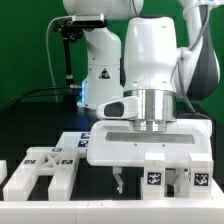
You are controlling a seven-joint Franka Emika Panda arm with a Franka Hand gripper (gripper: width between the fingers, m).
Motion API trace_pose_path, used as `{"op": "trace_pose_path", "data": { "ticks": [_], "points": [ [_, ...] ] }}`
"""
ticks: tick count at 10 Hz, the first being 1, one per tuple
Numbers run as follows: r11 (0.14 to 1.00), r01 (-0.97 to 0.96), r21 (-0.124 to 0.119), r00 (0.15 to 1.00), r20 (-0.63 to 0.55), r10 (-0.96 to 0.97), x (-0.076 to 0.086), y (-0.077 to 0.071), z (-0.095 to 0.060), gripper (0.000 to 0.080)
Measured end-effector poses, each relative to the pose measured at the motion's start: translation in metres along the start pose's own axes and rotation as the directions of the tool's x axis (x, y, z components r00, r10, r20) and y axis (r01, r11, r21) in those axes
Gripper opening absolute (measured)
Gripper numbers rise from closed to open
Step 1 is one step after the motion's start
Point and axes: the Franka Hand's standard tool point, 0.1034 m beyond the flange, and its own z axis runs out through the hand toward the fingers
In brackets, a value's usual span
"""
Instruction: Assemble chair
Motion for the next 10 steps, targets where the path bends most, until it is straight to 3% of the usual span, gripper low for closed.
{"op": "trace_pose_path", "data": {
  "ticks": [1, 3, 4, 6, 10],
  "points": [
    [1.000, 0.003, -0.001, 1.000, -0.003, -0.003, 0.001, 0.001, 0.000, 0.0649],
    [1.000, 0.002, -0.001, 1.000, -0.002, -0.002, 0.000, 0.001, 0.001, 0.0391],
    [1.000, 0.002, -0.001, 1.000, -0.002, -0.002, 0.000, 0.001, 0.001, 0.0391],
    [1.000, -0.006, -0.013, 1.000, -0.003, 0.006, 0.001, 0.010, 0.001, 0.0060],
    [1.000, -0.007, -0.015, 1.000, -0.003, 0.006, 0.001, 0.012, 0.001, 0.0036]
  ]
}}
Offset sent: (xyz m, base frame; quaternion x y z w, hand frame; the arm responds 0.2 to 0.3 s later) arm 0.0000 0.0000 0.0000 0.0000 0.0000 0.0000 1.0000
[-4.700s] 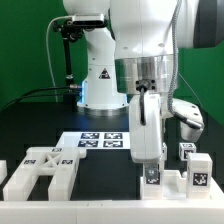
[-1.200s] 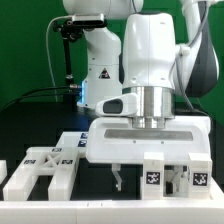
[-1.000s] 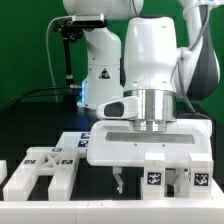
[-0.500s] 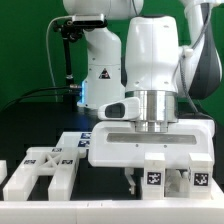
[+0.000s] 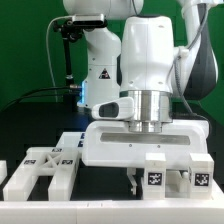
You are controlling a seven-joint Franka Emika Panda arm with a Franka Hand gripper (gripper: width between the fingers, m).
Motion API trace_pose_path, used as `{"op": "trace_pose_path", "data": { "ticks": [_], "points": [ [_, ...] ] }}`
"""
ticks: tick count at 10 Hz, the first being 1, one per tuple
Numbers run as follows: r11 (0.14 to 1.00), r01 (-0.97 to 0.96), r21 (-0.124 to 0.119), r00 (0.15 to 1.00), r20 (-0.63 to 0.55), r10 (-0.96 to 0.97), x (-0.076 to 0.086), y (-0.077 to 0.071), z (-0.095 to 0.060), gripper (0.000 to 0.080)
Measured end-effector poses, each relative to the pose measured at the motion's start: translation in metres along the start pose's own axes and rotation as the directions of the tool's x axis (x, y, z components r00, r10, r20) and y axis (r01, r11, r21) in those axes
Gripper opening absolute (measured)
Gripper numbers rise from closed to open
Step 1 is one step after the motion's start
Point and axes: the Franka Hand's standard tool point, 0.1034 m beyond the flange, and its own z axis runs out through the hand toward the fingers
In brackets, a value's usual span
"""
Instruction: Assemble chair
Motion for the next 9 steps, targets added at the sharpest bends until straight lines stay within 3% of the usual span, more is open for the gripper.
{"op": "trace_pose_path", "data": {
  "ticks": [7, 8, 9],
  "points": [
    [1.000, 0.011, 0.000, 1.000, 0.000, -0.011, 0.000, 0.002, -0.002, 0.0036],
    [0.997, 0.075, 0.004, 0.997, 0.032, -0.075, -0.004, 0.016, -0.010, 0.0036],
    [0.998, 0.058, 0.028, 0.991, 0.121, -0.061, -0.014, 0.030, -0.025, 0.0035]
  ]
}}
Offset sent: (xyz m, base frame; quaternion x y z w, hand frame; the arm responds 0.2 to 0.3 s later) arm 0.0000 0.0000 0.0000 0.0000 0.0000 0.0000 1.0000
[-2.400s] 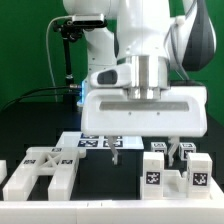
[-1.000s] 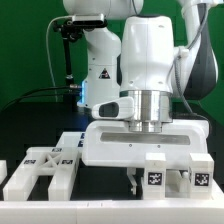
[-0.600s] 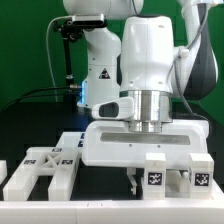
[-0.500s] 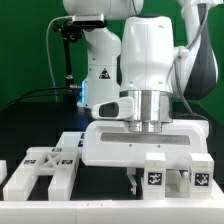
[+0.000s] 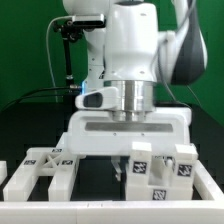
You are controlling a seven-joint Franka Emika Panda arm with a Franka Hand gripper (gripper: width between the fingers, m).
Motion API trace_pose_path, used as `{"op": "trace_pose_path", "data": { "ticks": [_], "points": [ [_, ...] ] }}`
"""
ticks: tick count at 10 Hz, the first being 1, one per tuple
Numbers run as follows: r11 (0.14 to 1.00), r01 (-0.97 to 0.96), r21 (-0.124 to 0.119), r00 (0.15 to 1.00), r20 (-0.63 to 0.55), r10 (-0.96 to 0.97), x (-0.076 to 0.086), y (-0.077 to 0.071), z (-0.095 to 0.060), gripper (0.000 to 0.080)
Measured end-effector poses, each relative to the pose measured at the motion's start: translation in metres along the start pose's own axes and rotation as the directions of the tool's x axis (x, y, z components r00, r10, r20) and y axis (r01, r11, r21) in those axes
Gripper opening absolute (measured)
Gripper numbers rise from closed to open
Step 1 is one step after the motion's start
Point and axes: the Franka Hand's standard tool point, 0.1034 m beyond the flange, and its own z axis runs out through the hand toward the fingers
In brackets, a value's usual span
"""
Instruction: Assemble chair
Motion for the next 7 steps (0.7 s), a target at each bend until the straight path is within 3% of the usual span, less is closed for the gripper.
{"op": "trace_pose_path", "data": {
  "ticks": [1, 2, 3, 4, 7],
  "points": [
    [1.000, -0.003, 0.011, 0.999, 0.046, 0.003, -0.005, 0.012, -0.016, 0.0035],
    [0.999, -0.019, 0.028, 0.987, 0.163, 0.014, -0.014, 0.015, -0.025, 0.0035],
    [0.999, -0.032, 0.033, 0.962, 0.271, 0.021, -0.011, 0.019, -0.034, 0.0035],
    [0.999, -0.027, 0.032, 0.950, 0.313, 0.016, -0.006, 0.018, -0.030, 0.0035],
    [0.997, -0.046, 0.060, 0.844, 0.536, 0.006, -0.018, 0.014, -0.029, 0.0035]
  ]
}}
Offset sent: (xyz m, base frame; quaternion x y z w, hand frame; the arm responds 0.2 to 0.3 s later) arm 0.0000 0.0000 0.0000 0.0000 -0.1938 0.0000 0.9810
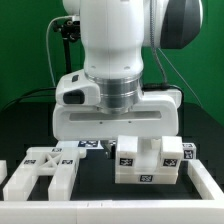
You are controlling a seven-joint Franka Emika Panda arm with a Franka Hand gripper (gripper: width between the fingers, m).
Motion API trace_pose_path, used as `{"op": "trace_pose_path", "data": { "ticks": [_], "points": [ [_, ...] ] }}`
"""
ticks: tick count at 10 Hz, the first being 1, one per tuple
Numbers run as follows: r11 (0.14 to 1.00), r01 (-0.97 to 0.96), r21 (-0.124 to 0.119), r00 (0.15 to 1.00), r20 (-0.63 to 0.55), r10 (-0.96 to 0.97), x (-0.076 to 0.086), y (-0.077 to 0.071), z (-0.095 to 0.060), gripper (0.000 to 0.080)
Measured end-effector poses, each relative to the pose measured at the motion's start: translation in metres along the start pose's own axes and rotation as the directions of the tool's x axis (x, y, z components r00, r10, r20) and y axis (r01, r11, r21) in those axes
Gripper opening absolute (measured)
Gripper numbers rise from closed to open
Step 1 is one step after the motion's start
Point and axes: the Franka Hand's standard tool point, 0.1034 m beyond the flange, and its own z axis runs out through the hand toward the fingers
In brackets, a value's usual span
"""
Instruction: Assemble chair
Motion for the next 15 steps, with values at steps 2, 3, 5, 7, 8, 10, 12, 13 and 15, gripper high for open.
{"op": "trace_pose_path", "data": {
  "ticks": [2, 3, 5, 7, 8, 10, 12, 13, 15],
  "points": [
    [1.000, -0.002, -0.002, 0.963, 0.269, 0.003, -0.014, 0.014, -0.010, 0.0035],
    [1.000, -0.003, -0.019, 0.948, 0.318, 0.009, -0.009, 0.016, -0.009, 0.0035],
    [0.999, -0.029, -0.027, 0.875, 0.483, 0.039, -0.017, 0.019, -0.003, 0.0035],
    [0.999, -0.035, -0.034, 0.847, 0.529, 0.047, -0.013, 0.023, 0.003, 0.0035],
    [0.999, -0.034, -0.034, 0.854, 0.519, 0.047, -0.011, 0.024, 0.003, 0.0035],
    [0.999, -0.045, -0.019, 0.838, 0.543, 0.048, -0.014, 0.032, -0.001, 0.0035],
    [0.998, -0.046, -0.031, 0.847, 0.529, 0.055, -0.010, 0.025, 0.004, 0.0035],
    [0.998, -0.051, -0.030, 0.848, 0.526, 0.059, -0.009, 0.028, 0.005, 0.0035],
    [1.000, -0.013, -0.011, 0.866, 0.501, 0.016, -0.002, 0.028, 0.006, 0.0035]
  ]
}}
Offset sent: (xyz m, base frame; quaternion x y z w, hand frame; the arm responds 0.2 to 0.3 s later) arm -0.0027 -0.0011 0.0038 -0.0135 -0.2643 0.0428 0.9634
